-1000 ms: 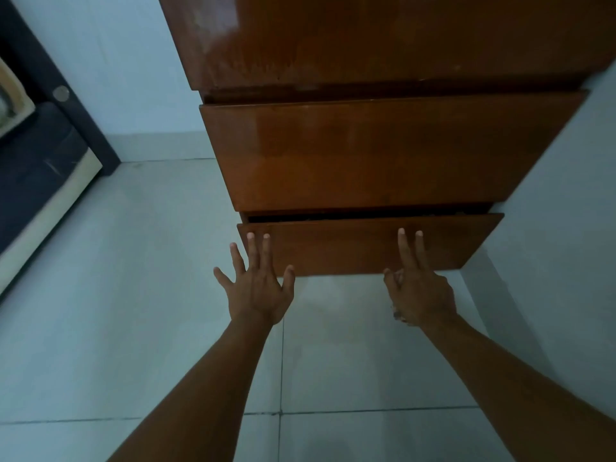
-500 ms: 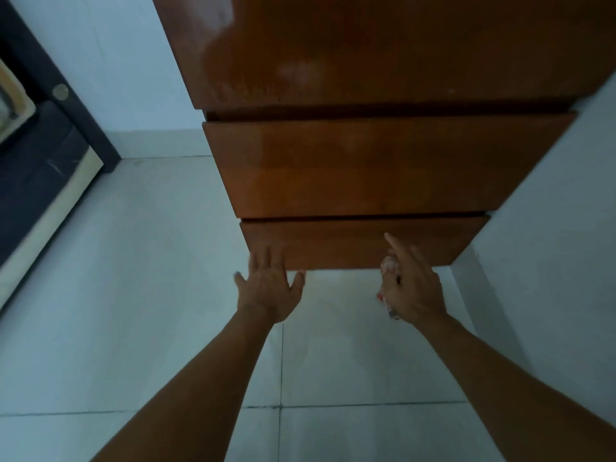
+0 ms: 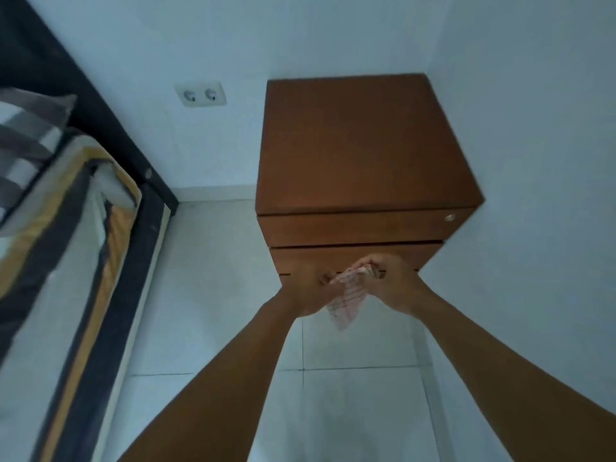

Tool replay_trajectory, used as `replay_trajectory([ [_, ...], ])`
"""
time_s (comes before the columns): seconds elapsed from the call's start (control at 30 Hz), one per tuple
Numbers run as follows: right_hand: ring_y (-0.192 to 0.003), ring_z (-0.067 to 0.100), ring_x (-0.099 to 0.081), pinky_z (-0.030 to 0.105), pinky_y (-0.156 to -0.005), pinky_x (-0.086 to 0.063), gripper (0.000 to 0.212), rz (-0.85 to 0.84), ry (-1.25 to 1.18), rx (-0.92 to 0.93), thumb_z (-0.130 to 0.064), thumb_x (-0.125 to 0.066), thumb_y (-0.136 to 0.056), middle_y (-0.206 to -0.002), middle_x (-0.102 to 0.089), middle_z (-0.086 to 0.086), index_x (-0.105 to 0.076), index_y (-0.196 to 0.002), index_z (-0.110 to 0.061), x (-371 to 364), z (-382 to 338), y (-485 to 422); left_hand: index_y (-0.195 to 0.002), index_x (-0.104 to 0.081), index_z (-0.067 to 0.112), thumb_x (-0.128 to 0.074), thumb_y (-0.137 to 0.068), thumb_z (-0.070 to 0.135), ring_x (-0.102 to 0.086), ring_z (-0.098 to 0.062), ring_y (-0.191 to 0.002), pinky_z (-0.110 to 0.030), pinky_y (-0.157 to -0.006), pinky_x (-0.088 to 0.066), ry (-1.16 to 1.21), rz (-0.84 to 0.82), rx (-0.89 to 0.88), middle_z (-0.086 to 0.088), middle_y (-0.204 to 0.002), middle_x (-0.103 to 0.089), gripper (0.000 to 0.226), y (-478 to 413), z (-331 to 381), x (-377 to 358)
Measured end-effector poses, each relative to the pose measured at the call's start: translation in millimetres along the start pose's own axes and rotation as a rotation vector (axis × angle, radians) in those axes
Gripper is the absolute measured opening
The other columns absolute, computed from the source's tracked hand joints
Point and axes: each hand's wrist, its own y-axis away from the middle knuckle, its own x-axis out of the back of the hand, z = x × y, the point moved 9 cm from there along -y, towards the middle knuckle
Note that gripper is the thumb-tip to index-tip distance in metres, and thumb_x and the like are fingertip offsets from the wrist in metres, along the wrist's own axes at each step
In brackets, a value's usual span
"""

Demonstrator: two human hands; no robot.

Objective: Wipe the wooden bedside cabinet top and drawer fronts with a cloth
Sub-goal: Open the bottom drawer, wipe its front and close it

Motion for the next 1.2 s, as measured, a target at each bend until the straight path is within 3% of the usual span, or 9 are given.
replay_trajectory([
  [0.07, -0.085, 0.011, -0.063, 0.013, -0.064, -0.045, 0.01, -0.061, 0.084, -0.032, -0.024, -0.079, -0.086, -0.104, -0.068, 0.005, -0.071, -0.087, -0.03, 32.6, -57.0, 18.5, -0.089, -0.067, 0.018, -0.065, -0.092, 0.027, -0.063, -0.018, -0.078, -0.034, -0.065, -0.053, -0.003, 0.029, 0.0, 0.001, -0.086, -0.068, 0.01, 31.9, 53.0, 46.1],
  [0.13, -0.098, 0.012, -0.062, 0.023, -0.077, -0.049, 0.011, -0.093, 0.098, -0.043, -0.027, -0.08, -0.086, -0.112, -0.064, 0.002, -0.07, -0.081, -0.03, 63.7, -111.3, 35.9, -0.097, -0.064, 0.016, -0.064, -0.092, 0.027, -0.063, -0.017, -0.085, -0.029, -0.066, -0.051, -0.015, 0.057, -0.016, 0.0, -0.094, -0.067, 0.012, 59.5, 101.2, 87.7],
  [0.23, -0.096, 0.014, -0.07, 0.031, -0.082, -0.055, 0.009, -0.092, 0.002, -0.072, -0.026, -0.074, -0.092, -0.1, -0.074, -0.006, -0.071, -0.088, -0.018, 104.4, -181.8, 61.4, -0.099, -0.064, 0.021, -0.063, -0.093, 0.033, -0.066, -0.017, -0.09, -0.028, -0.068, -0.053, -0.032, 0.095, -0.055, 0.002, -0.101, -0.069, 0.013, 91.1, 160.7, 138.2],
  [0.47, -0.089, 0.037, -0.075, 0.051, -0.08, -0.061, 0.014, -0.112, -0.149, -0.113, -0.02, -0.072, -0.093, -0.096, -0.078, 0.011, -0.072, -0.104, -0.012, 156.2, -242.5, 95.9, -0.095, -0.064, 0.026, -0.06, -0.095, 0.038, -0.065, -0.01, -0.084, -0.021, -0.063, -0.045, -0.054, 0.15, -0.138, 0.011, -0.091, -0.067, 0.012, 122.0, 239.3, 187.8],
  [0.57, -0.066, 0.022, -0.069, 0.039, -0.062, -0.055, 0.015, -0.038, -0.21, -0.174, -0.025, -0.07, -0.095, -0.085, -0.076, 0.009, -0.072, -0.097, -0.01, 175.3, -239.0, 95.0, -0.097, -0.065, 0.026, -0.059, -0.096, 0.039, -0.065, -0.008, -0.082, -0.016, -0.058, -0.045, -0.048, 0.153, -0.155, 0.012, -0.09, -0.068, 0.014, 115.1, 251.0, 187.6],
  [0.7, -0.09, 0.022, -0.073, 0.043, -0.08, -0.06, 0.018, 0.051, -0.183, -0.258, -0.036, -0.072, -0.092, -0.094, -0.077, 0.004, -0.073, -0.094, -0.018, 198.3, -209.9, 73.0, -0.098, -0.062, 0.025, -0.058, -0.099, 0.03, -0.072, -0.013, -0.081, -0.026, -0.059, -0.061, 0.027, 0.107, -0.123, 0.006, -0.089, -0.07, 0.006, 80.8, 255.5, 177.4],
  [0.93, -0.098, 0.019, -0.069, 0.043, -0.09, -0.06, 0.02, 0.2, -0.162, -0.377, -0.03, -0.075, -0.089, -0.106, -0.072, 0.0, -0.07, -0.107, -0.022, 241.6, -127.9, -6.0, -0.113, -0.058, 0.022, -0.062, -0.096, 0.024, -0.068, -0.024, -0.097, -0.039, -0.066, -0.064, 0.149, 0.072, 0.041, -0.001, -0.108, -0.063, 0.019, -40.3, 245.9, 143.8],
  [1.1, -0.099, 0.017, -0.061, 0.027, -0.083, -0.047, 0.023, 0.276, -0.016, -0.484, -0.033, -0.071, -0.092, -0.11, -0.067, -0.003, -0.067, -0.113, -0.024, 276.9, -61.4, -77.9, -0.095, -0.054, 0.027, -0.063, -0.094, 0.011, -0.069, -0.028, -0.097, -0.046, -0.069, -0.064, 0.244, 0.056, 0.19, -0.005, -0.11, -0.061, 0.019, -143.2, 232.1, 111.1],
  [1.2, -0.099, 0.023, -0.064, 0.03, -0.086, -0.052, 0.013, 0.332, 0.061, -0.555, -0.025, -0.066, -0.096, -0.114, -0.07, 0.003, -0.066, -0.108, -0.025, 289.1, -22.9, -110.1, -0.092, -0.057, 0.024, -0.067, -0.087, -0.001, -0.073, -0.031, -0.09, -0.051, -0.07, -0.063, 0.342, 0.019, 0.309, -0.014, -0.109, -0.068, 0.027, -189.4, 215.6, 83.2],
])
